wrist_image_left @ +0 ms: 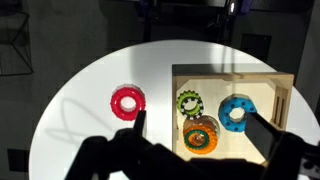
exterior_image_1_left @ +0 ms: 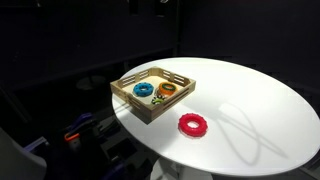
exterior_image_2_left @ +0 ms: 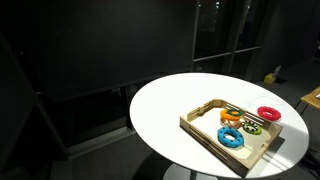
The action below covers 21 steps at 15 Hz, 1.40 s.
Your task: Remove the dark green ring from the crate and put it on the left side of the table
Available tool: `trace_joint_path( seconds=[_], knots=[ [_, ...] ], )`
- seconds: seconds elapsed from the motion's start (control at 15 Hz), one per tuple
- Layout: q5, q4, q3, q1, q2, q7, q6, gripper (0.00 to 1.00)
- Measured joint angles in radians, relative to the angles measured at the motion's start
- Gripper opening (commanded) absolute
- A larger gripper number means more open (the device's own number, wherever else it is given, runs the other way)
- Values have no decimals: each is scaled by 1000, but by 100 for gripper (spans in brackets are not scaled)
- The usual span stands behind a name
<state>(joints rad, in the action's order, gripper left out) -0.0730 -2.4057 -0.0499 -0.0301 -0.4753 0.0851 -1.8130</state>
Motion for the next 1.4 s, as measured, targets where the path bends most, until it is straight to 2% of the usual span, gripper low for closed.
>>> trace_joint_path(
  seconds=[0.4, 1.0, 1.2, 1.4],
  knots=[
    [0, -3, 18, 3, 43, -11, -46, 100],
    [9, 4, 72, 33, 210, -101, -338, 100],
    [59, 8, 71, 35, 284, -104, -441, 100],
    [141, 20, 65, 35, 360, -88, -492, 100]
  ],
)
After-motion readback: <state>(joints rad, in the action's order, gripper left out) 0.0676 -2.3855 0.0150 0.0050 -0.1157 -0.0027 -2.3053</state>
